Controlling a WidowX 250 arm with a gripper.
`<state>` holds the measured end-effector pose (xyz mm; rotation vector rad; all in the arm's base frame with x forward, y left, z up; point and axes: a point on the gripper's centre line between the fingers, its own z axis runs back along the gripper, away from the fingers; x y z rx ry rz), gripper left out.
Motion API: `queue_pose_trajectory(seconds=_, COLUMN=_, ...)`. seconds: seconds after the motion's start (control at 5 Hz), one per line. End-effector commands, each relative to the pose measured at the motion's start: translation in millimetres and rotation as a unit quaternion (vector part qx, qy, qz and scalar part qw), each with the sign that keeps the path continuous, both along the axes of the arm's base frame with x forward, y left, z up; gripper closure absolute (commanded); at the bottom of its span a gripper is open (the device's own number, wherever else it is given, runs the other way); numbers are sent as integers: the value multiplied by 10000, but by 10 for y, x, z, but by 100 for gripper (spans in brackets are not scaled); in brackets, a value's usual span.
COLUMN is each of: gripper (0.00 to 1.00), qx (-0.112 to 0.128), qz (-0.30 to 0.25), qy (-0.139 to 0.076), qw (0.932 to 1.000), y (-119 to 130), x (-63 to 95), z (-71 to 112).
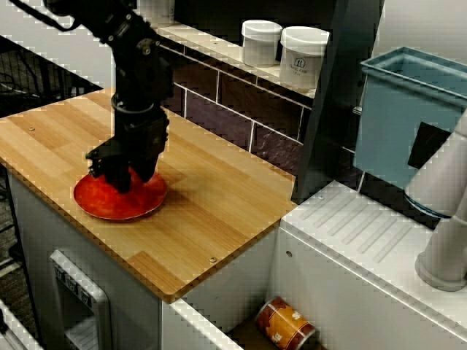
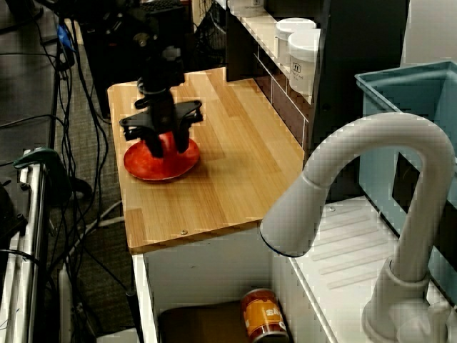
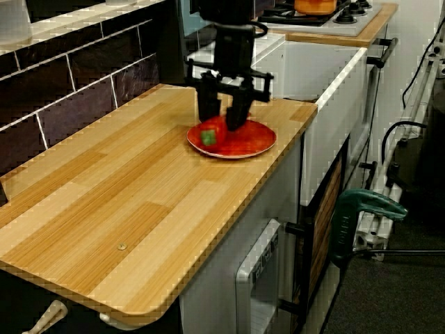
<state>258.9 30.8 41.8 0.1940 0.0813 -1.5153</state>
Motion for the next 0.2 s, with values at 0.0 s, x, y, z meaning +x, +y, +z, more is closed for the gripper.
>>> queue_pose_trajectory(seconds=0.0, gripper=100, qx=-222, qz=375, qy=-164, qw=9989, y=436, x=-36, z=393)
